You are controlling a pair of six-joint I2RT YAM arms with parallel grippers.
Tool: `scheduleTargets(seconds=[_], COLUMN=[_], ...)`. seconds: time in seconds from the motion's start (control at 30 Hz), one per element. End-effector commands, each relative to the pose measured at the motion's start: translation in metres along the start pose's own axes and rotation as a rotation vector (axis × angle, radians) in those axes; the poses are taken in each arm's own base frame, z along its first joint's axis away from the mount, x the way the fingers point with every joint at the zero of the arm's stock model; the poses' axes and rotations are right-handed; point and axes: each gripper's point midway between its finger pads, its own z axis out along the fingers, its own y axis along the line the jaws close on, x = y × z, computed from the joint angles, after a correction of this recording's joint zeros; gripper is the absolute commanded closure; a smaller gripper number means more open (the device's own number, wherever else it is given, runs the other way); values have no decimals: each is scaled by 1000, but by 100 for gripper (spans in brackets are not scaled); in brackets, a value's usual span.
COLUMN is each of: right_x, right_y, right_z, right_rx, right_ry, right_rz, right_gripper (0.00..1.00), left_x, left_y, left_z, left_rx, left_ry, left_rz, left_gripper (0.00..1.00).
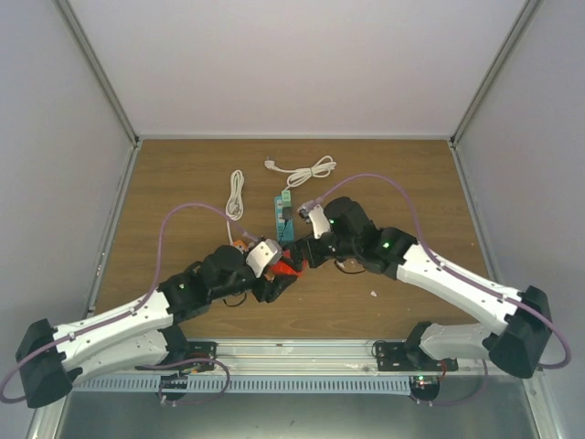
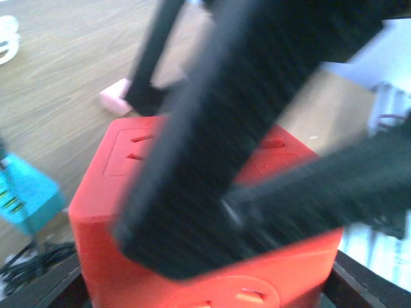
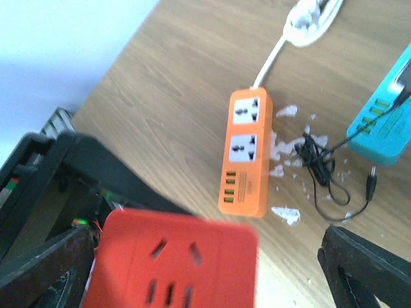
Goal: Insert the plug
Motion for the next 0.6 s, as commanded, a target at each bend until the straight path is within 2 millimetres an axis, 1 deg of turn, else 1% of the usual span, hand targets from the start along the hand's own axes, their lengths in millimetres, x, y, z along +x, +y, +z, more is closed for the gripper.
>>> scheduleTargets(seconds=[0.0, 0.07, 0.13, 0.2, 0.27, 0.33, 0.47, 0.57], right_x=[-38, -43, -45, -41, -30, -22, -1, 8], right_y=[-1, 3, 12, 21, 34, 46, 69, 80], right_z=[-33, -53, -74, -86, -94, -106, -128, -139], right_rx=[-18, -127, -205, -253, -321, -378, -500, -560], right_ry=[-235, -334, -416, -450, -450, -472, -479, -484], right_rz=[-109, -135, -193, -259, -324, -372, -485, -524], right_gripper=[1, 0, 0, 1, 0, 0, 0, 0], left_x=[-52, -55, -59, -60, -60, -61, -68, -75], left_y=[-58, -74, -86, -93, -99, -106, -111, -110], left_z=[-34, -49, -61, -67, -70, -75, -82, -85], left_rx=[306, 409, 478, 527, 572, 627, 694, 730], left_ry=[-225, -259, -281, -290, -291, -300, -313, -319], left_rz=[63, 72, 75, 79, 84, 90, 79, 72], left_gripper=[81, 81, 81, 81, 81, 82, 84, 86])
